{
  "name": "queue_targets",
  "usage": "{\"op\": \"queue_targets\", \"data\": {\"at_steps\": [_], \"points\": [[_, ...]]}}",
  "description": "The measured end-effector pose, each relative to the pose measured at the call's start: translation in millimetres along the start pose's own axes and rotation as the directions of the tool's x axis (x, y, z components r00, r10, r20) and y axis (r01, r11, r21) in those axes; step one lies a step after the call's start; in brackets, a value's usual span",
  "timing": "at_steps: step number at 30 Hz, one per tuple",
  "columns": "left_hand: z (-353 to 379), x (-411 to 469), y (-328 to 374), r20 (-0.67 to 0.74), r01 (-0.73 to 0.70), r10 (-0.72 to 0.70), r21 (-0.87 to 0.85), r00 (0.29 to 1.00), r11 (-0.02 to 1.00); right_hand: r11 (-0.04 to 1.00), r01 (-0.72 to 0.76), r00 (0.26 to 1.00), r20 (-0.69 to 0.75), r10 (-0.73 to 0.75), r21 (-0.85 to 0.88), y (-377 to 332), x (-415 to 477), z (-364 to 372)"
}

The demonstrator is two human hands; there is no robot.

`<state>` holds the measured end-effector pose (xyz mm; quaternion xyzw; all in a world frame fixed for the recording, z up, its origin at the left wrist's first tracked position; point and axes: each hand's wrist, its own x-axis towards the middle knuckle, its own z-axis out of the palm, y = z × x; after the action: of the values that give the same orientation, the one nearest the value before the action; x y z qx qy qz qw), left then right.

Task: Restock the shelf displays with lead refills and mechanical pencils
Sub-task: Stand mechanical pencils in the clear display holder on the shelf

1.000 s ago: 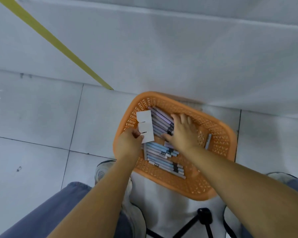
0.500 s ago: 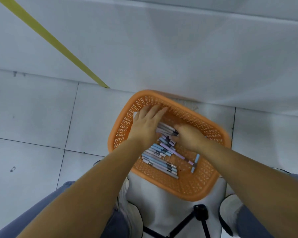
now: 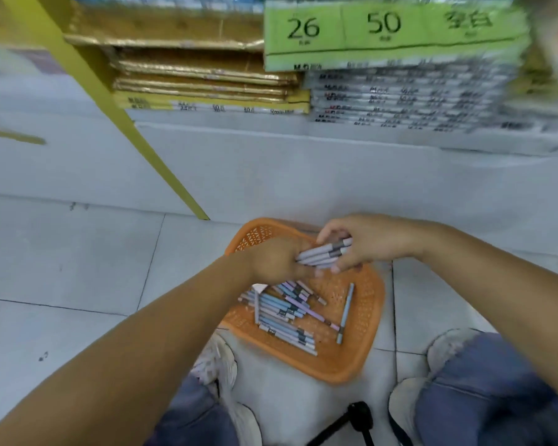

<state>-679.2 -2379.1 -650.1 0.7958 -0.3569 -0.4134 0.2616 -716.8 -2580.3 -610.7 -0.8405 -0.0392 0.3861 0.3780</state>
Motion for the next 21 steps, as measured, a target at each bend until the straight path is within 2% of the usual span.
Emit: {"op": "queue_targets", "data": {"at_steps": [4,7,9,11,16,19,21], "points": [[-23,-44,48,-0.018,-0.011,0.008,-0.128,1.000,0.992,0.990,0.082,0.993,-0.096,-0.070,0.119,-39,-61,-44],[-41,-73,77,-0.070,-0.035,0.010,-0.358,0.997,0.933,0.905,0.248,0.940,-0.313,-0.138,0.346,-59,-101,-64],[-53,-89,96,-0.102,-0.066,0.025,-0.432,0.995,0.899,0.831,0.373,0.881,-0.438,-0.177,0.413,-73,-120,-66],[-61,-99,116,-0.139,-0.108,0.047,-0.475,0.989,0.873,0.803,0.460,0.821,-0.526,-0.221,0.380,-88,-133,-67],[-74,-112,152,-0.295,-0.255,0.110,-0.515,0.949,0.819,0.795,0.560,0.697,-0.652,-0.300,0.233,-118,-165,-78],[-87,-117,170,-0.348,-0.292,0.123,-0.490,0.930,0.821,0.755,0.630,0.564,-0.775,-0.284,0.181,-130,-183,-85],[-99,-120,183,-0.391,-0.307,0.120,-0.460,0.912,0.833,0.682,0.711,0.444,-0.860,-0.252,0.168,-139,-198,-95]]}}
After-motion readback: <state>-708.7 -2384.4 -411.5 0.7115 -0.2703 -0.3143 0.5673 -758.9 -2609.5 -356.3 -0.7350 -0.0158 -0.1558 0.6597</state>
